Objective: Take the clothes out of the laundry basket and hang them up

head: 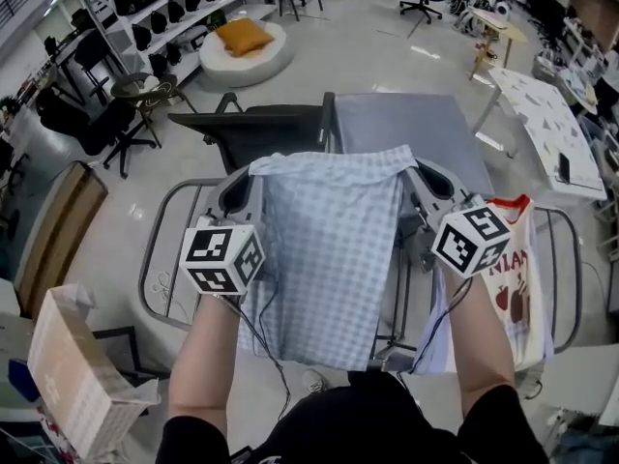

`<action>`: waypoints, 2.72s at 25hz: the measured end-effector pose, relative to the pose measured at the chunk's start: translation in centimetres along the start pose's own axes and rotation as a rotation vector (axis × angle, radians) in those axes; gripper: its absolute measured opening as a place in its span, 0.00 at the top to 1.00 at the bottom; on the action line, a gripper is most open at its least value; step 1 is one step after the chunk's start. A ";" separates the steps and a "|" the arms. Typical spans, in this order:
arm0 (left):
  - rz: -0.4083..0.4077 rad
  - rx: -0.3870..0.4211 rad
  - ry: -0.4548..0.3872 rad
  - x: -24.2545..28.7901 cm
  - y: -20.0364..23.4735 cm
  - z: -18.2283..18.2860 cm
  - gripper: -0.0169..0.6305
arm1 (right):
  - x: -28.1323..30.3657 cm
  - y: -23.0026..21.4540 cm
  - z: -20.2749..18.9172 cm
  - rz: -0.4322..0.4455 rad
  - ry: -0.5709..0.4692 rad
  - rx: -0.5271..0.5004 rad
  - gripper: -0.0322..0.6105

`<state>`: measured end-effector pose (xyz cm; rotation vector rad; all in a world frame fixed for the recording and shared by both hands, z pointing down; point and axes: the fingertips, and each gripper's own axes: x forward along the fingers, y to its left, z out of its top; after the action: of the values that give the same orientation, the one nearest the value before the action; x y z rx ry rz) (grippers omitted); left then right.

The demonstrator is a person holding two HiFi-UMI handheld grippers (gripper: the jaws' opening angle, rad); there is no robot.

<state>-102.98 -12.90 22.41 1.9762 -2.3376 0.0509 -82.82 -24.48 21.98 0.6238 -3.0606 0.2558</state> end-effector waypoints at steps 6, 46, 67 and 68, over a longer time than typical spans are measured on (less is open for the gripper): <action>0.003 -0.011 0.041 4.9 0.8 -2.4 0.95 | 3.4 -4.0 -2.5 -0.035 0.032 0.030 0.93; -0.049 0.095 0.444 12.4 1.6 -22.3 0.70 | 9.0 -10.6 -20.5 -0.151 0.449 0.038 0.79; -0.061 0.059 0.387 6.8 1.3 -18.6 0.57 | 5.6 -9.7 -20.8 -0.181 0.547 0.071 0.57; -0.058 0.058 0.385 6.4 1.3 -18.4 0.58 | 5.5 -9.6 -20.9 -0.189 0.557 0.070 0.56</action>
<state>-104.60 -17.57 41.30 1.8572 -2.0527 0.4573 -84.64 -31.99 44.36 0.6971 -2.4536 0.4470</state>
